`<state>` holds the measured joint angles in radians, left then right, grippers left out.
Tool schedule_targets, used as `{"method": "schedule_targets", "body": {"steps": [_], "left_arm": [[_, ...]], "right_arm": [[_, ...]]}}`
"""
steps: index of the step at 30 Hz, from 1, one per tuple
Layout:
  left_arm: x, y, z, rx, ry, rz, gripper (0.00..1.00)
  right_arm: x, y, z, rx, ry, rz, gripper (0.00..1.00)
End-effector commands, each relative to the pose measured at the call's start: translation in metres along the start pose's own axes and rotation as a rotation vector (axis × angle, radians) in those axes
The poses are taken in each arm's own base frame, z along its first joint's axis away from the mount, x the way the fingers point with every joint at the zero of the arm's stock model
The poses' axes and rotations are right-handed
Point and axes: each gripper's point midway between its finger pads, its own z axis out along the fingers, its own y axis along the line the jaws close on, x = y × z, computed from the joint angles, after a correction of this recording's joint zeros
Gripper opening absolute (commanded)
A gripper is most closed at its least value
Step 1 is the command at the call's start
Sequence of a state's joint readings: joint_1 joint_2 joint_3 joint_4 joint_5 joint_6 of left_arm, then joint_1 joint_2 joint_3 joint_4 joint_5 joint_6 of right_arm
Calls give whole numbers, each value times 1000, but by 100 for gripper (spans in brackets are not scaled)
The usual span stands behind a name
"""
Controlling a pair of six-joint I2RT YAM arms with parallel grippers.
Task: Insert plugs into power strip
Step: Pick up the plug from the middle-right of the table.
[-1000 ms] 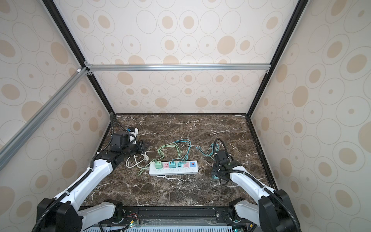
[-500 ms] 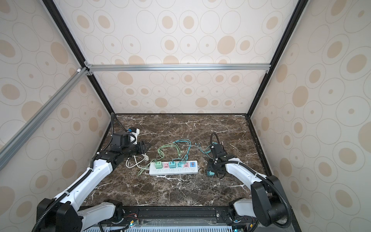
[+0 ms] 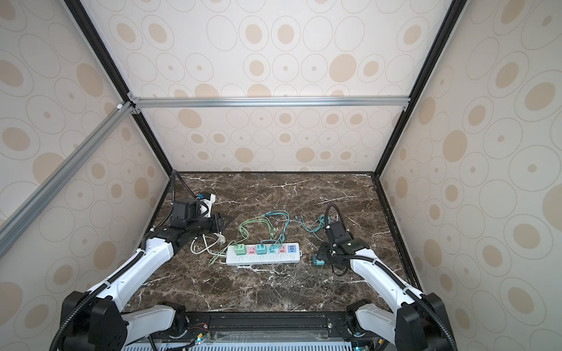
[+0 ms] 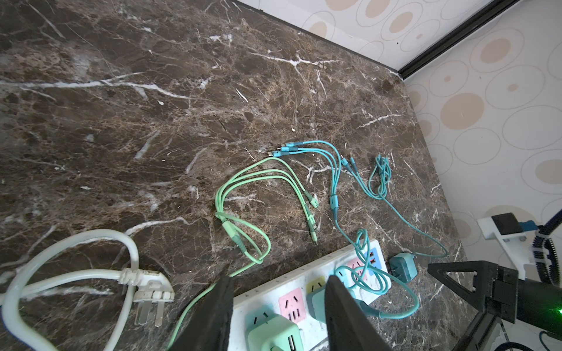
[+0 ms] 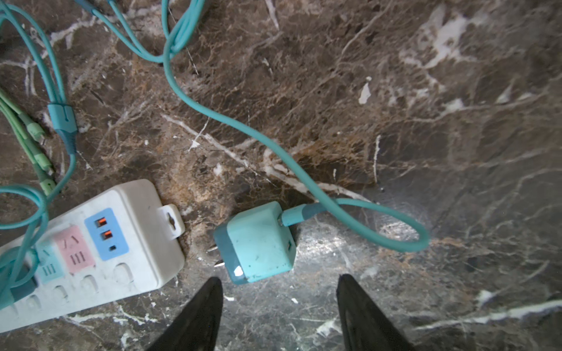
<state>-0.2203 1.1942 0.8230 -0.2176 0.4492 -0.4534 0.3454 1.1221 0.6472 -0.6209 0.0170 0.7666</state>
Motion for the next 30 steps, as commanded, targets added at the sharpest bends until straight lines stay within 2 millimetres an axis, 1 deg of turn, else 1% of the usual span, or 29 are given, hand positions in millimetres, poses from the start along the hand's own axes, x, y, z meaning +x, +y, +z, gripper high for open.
{"method": "schedule_targets", "body": {"steps": [1,3,4,7,9,13,17,20,22,25,28,30], "left_arm": [[-3,-2,-3,20,-26,36,49],[0,0,-2,18,-21,33,49],[4,-4,-2,40,-9,32,49],[6,-4,-3,42,-8,32,49],[7,-3,-3,39,-7,35,49],[8,-3,-3,40,-7,34,49],[8,-3,-3,42,-5,33,49],[9,-3,-2,42,-5,31,48],[9,-3,-2,43,-5,30,48],[9,-3,-2,45,-5,29,49],[10,-2,-2,44,-4,30,48],[12,-2,-2,42,-1,28,48]], "right_arm": [[4,-15,8,68,4,55,58],[2,-14,13,72,4,66,58],[2,-14,15,73,4,72,58],[-1,-13,20,75,-2,99,59],[-2,-17,23,80,-5,137,60],[-3,-22,29,68,-28,198,60],[-3,-29,32,75,-36,225,60],[-6,-29,32,77,-51,226,59],[-7,-27,34,69,-51,220,58],[-14,-26,36,59,-48,233,58],[-16,-17,37,35,-17,207,61],[-12,-12,39,24,24,195,64]]}}
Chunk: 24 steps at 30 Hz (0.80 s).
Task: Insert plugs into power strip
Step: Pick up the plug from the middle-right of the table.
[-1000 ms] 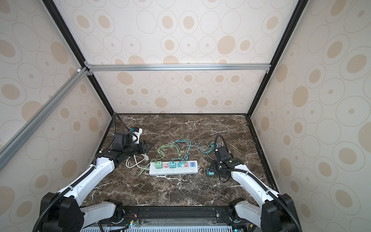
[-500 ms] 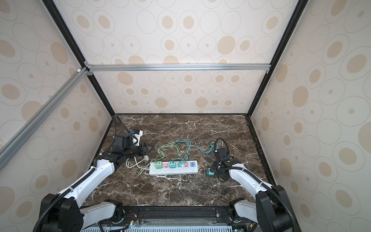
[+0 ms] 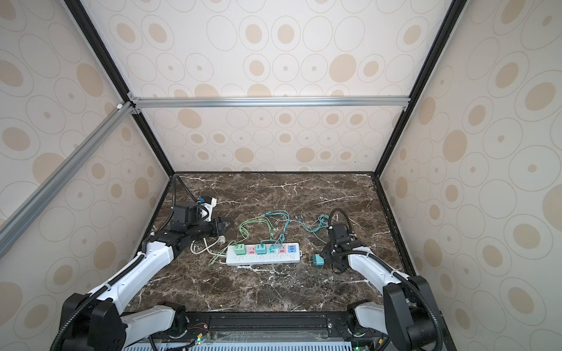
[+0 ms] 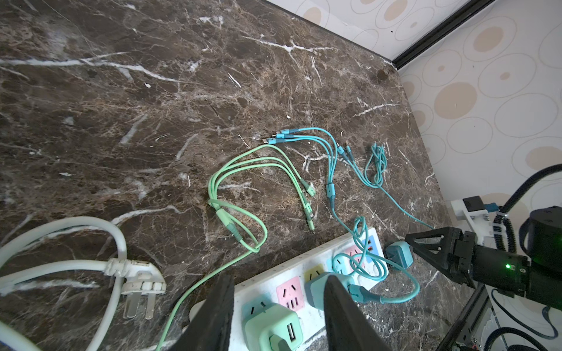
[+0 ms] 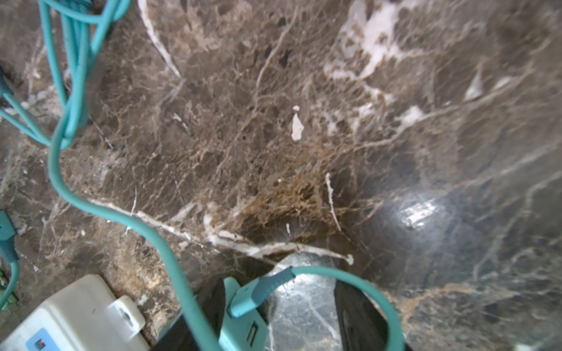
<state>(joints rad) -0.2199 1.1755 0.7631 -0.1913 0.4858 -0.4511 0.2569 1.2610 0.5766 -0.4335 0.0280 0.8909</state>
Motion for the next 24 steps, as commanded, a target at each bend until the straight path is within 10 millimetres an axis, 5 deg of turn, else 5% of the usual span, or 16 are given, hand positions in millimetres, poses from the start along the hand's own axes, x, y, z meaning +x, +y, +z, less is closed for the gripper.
{"method": "schedule_targets", "body": {"steps": [1,5,24], "left_arm": [[-5,-2,-5,11,-26,31,48],[-2,-1,-5,8,-25,30,48],[-13,-21,-21,66,-61,63,49]], "right_arm": [[4,10,1,-26,54,-11,65],[9,10,8,-32,75,-1,65],[13,7,19,-2,110,-101,12]]}}
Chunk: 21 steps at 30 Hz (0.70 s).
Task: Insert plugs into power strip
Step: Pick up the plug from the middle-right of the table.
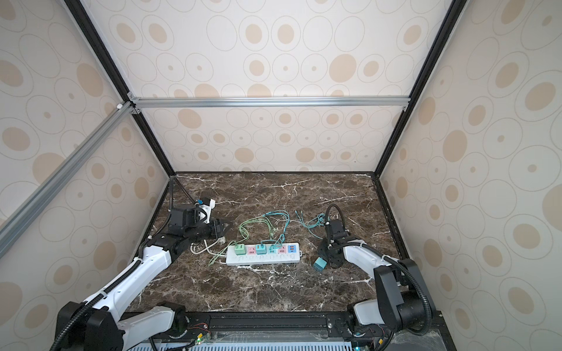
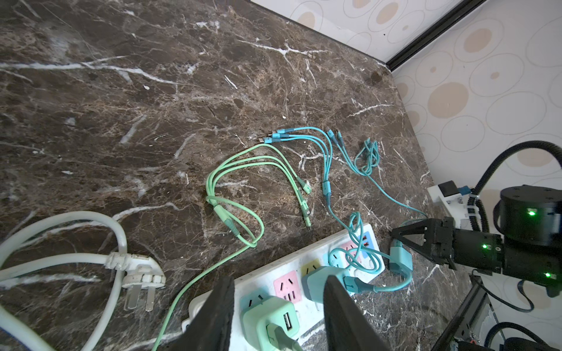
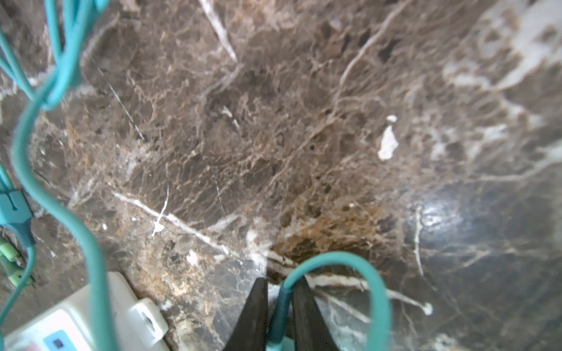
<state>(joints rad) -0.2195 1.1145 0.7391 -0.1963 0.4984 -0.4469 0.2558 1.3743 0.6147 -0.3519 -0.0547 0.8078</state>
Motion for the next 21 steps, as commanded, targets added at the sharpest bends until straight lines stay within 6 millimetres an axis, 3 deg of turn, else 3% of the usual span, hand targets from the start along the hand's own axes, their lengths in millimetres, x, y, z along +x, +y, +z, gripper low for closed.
{"method": "schedule_targets", "body": {"steps": [1,5,12,17,21], "left_arm": [[-15,-17,-10,57,-39,49,49],[-17,-23,-11,91,-42,39,49],[-25,-46,-19,187,-72,46,56],[-31,-74,-25,287,-87,65,65],[-29,-98,-27,374,-77,84,66]], "right_arm": [[12,-13,2,51,52,-23,9],[7,-6,-6,37,45,-56,1],[-4,22,-31,-80,7,-120,0],[-18,48,-58,-177,-47,-171,0],[-25,63,-74,-233,-72,-203,0]]}}
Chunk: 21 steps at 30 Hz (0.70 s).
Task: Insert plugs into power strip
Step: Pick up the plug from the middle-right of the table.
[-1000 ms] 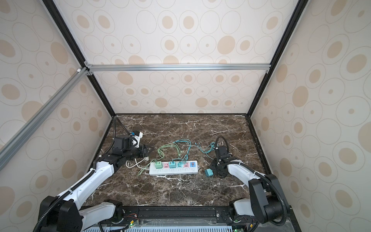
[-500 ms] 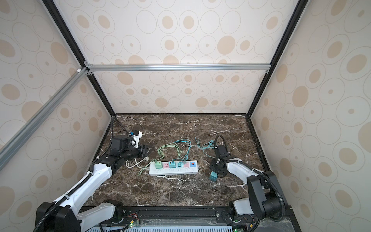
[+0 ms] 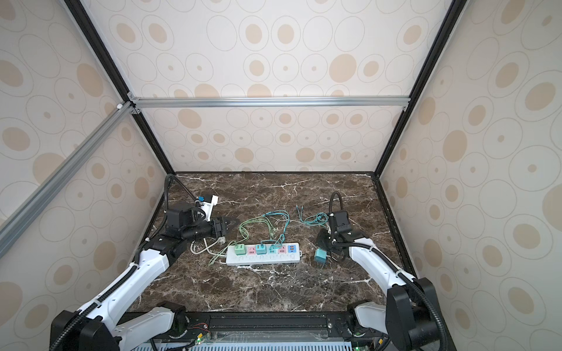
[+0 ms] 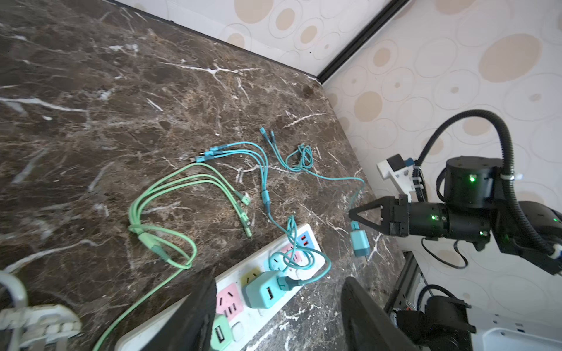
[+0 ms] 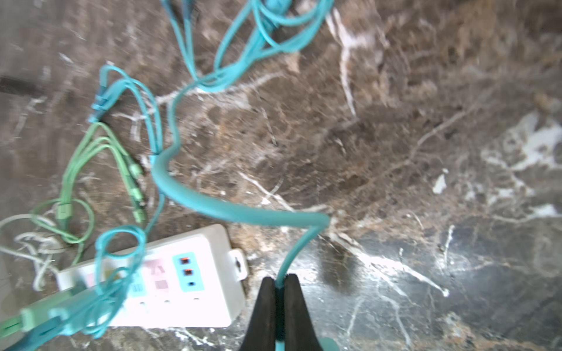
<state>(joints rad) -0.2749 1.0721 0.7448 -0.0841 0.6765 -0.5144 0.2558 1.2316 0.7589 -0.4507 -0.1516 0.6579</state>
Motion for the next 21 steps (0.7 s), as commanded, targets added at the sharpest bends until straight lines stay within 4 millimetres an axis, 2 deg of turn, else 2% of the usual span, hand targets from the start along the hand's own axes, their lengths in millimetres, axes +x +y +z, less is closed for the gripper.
{"method": "schedule_targets", "body": {"steps": [1,5,10,17,21], "left_arm": [[-20,-45,-2,139,-38,60,66],[-7,-78,15,213,24,122,66],[4,-116,40,312,78,149,65],[20,-152,76,402,122,155,66],[25,-164,97,411,136,132,63]], "right_arm": [[-6,16,-13,-57,-6,-38,0],[-21,45,-28,-166,-38,-63,0],[-42,72,-50,-241,-90,-85,0],[-65,94,-78,-301,-188,-113,0],[-73,98,-88,-312,-230,-120,0]]}}
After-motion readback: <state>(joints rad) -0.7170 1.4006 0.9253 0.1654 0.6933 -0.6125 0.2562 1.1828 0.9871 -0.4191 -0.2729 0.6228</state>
